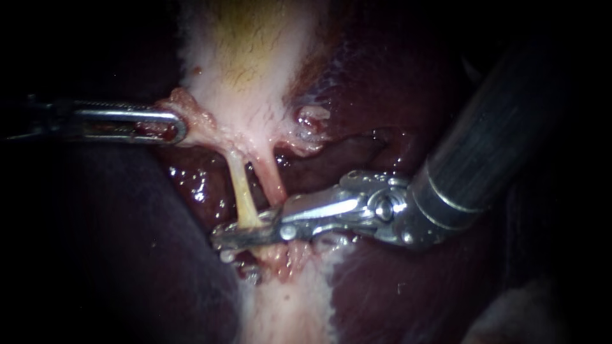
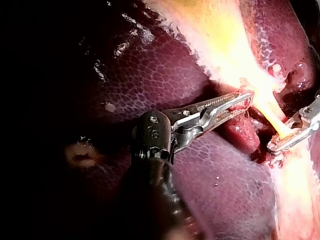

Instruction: Going back second clip left tube

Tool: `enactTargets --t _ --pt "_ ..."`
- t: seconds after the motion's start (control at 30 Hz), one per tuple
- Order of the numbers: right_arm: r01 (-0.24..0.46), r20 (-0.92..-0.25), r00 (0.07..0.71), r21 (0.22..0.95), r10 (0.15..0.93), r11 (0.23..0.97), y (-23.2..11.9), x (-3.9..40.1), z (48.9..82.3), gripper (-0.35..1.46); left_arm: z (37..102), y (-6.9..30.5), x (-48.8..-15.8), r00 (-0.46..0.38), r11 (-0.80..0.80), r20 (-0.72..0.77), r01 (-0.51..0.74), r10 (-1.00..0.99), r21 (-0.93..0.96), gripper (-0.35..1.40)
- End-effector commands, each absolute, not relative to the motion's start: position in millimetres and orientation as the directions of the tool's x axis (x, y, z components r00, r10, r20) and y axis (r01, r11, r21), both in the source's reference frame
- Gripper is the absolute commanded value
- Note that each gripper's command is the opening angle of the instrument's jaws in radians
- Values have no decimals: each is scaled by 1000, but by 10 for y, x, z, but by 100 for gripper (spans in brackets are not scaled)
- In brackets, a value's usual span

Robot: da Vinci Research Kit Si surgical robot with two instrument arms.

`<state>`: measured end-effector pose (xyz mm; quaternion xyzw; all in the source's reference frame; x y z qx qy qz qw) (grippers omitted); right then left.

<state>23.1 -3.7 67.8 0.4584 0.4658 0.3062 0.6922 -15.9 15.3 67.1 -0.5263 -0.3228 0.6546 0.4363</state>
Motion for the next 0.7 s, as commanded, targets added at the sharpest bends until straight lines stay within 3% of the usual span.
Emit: enactTargets --t 0.03,0.17,0.23,0.33,0.4,0.57,0.7 --pt "3 -364 379 920 851 393 -36 231 679 -35 670 153 -159 -64 -411 -407 -231 911 -882 -35" --pt "8 -370 381 918 848 397 -36 230 680 -35 670 154 -159 -64 -411 -407 -231 911 -882 -35" --pt "27 -413 385 899 825 437 -37 231 681 -33 670 154 -159 -64 -411 -407 -231 911 -882 -35" --pt "46 -456 385 878 802 477 -39 234 683 19 670 154 -159 -64 -411 -407 -231 911 -882 -35" --pt "44 -462 383 874 800 484 -39 238 685 39 670 154 -159 -64 -411 -407 -231 911 -882 -35" --pt "25 -506 360 845 784 534 -38 244 685 48 670 153 -158 -64 -411 -407 -231 911 -882 -35" --pt "2 -576 366 786 731 618 -36 243 688 49 670 153 -158 -64 -411 -407 -231 911 -882 -35"
